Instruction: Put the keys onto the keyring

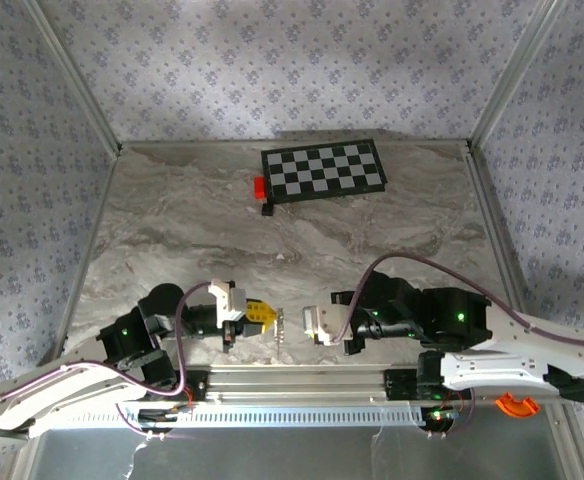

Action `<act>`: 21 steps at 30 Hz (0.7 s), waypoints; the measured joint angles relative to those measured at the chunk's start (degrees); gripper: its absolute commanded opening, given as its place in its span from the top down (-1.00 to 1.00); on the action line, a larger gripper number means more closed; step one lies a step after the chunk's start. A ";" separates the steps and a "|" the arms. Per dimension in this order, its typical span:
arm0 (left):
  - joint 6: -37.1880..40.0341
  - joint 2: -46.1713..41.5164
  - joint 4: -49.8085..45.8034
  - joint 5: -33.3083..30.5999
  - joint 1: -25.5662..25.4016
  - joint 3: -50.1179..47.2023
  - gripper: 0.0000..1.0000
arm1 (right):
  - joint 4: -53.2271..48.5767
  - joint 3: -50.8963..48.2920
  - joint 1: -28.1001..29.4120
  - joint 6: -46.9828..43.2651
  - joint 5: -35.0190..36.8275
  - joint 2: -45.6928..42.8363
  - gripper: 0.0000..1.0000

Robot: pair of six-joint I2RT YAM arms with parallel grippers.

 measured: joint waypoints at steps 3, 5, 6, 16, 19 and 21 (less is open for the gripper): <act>0.17 -0.42 -0.15 0.22 0.00 0.00 1.00 | 0.11 0.00 -1.36 -2.01 -0.42 1.03 1.00; 0.37 -0.76 -0.13 0.31 0.00 0.02 1.00 | 0.11 0.04 -2.60 -2.56 -0.98 1.73 1.00; 0.48 -0.87 -0.11 0.42 0.00 0.00 1.00 | 0.09 0.11 -3.52 -2.73 -1.62 2.19 1.00; 2.38 0.81 -0.04 0.37 0.00 0.02 1.00 | -0.46 3.23 -7.76 -2.38 -6.34 4.90 1.00; 2.93 2.10 0.52 -0.02 0.00 0.00 1.00 | -1.55 4.63 -8.50 -1.40 -7.72 5.86 1.00; 3.34 3.19 1.38 -0.24 0.00 0.02 1.00 | -2.36 5.70 -8.98 -0.33 -8.55 6.84 1.00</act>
